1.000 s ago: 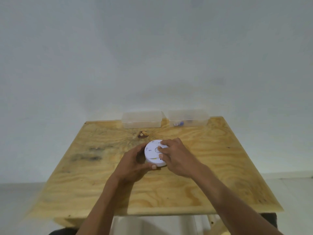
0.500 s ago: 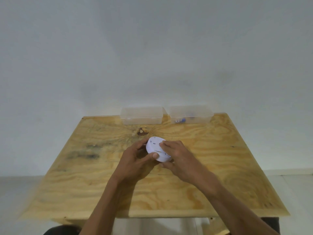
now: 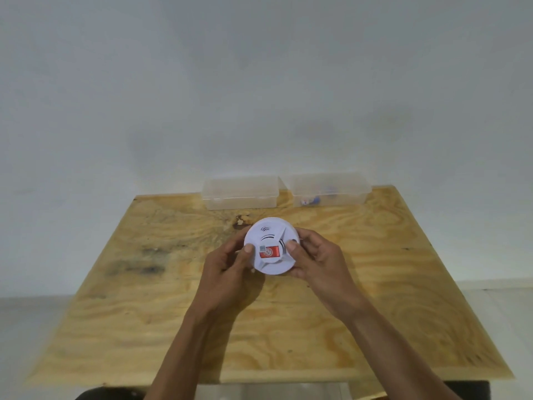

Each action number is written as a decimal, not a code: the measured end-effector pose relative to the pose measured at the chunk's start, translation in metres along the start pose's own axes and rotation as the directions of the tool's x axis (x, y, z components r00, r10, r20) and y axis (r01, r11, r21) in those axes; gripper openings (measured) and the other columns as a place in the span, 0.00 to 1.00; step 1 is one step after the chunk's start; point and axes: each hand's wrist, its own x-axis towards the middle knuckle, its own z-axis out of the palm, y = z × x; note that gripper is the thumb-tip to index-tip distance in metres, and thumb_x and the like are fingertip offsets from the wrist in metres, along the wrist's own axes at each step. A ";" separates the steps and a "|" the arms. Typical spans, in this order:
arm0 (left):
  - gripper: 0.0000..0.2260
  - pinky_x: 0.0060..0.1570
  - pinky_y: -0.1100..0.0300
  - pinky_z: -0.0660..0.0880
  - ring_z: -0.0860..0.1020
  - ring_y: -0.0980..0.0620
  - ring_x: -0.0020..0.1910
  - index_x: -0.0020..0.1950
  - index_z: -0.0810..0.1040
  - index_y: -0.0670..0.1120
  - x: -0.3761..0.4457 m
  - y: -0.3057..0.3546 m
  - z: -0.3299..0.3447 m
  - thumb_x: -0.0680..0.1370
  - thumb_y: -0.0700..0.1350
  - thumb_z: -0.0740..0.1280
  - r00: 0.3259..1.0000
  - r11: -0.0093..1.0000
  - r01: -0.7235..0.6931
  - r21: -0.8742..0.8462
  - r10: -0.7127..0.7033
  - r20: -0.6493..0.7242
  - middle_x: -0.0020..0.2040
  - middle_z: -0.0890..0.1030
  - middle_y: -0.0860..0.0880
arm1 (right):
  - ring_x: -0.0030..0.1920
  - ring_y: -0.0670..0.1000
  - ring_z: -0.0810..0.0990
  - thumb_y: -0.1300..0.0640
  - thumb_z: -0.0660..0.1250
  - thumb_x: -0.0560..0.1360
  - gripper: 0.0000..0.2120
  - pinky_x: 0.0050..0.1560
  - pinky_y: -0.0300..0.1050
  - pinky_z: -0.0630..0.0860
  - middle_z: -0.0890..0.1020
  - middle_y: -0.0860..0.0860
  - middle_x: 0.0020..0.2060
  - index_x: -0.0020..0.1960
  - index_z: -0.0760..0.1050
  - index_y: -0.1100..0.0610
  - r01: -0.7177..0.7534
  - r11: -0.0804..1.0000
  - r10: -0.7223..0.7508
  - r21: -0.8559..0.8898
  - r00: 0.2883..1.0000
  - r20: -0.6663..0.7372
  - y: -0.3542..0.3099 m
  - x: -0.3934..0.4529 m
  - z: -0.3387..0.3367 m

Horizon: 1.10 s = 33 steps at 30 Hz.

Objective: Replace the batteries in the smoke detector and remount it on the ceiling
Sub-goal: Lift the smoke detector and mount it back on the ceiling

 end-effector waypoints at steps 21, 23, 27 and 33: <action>0.07 0.45 0.62 0.83 0.87 0.51 0.46 0.56 0.83 0.42 -0.002 0.006 0.008 0.79 0.37 0.70 0.996 0.990 0.042 0.131 -0.031 -0.082 0.47 0.89 0.46 | 0.52 0.56 0.86 0.60 0.68 0.79 0.11 0.53 0.59 0.82 0.87 0.54 0.50 0.60 0.81 0.57 -0.013 1.000 0.011 -0.027 0.998 -0.065 -0.002 -0.002 -0.013; 0.08 0.48 0.59 0.83 0.87 0.49 0.48 0.56 0.83 0.42 -0.001 0.007 0.009 0.78 0.37 0.70 0.996 0.990 0.030 0.139 -0.019 -0.082 0.48 0.89 0.45 | 0.52 0.58 0.86 0.61 0.69 0.78 0.10 0.52 0.60 0.82 0.87 0.55 0.50 0.59 0.82 0.57 -0.012 1.000 0.012 -0.009 0.997 -0.080 -0.003 -0.003 -0.014; 0.07 0.50 0.56 0.84 0.87 0.46 0.49 0.56 0.83 0.44 -0.003 0.008 0.011 0.78 0.38 0.71 0.996 0.991 0.025 0.132 -0.014 -0.088 0.48 0.88 0.45 | 0.51 0.59 0.86 0.61 0.69 0.78 0.10 0.51 0.59 0.82 0.87 0.57 0.49 0.58 0.82 0.59 -0.026 0.999 0.028 0.017 0.996 -0.089 -0.005 -0.005 -0.015; 0.07 0.49 0.56 0.83 0.87 0.46 0.49 0.55 0.84 0.45 -0.008 0.009 0.013 0.78 0.38 0.71 0.997 0.994 0.020 0.109 -0.012 -0.075 0.48 0.88 0.45 | 0.50 0.60 0.86 0.62 0.69 0.77 0.10 0.49 0.56 0.83 0.87 0.58 0.49 0.58 0.81 0.61 -0.040 0.999 0.043 0.026 0.994 -0.099 -0.009 -0.007 -0.018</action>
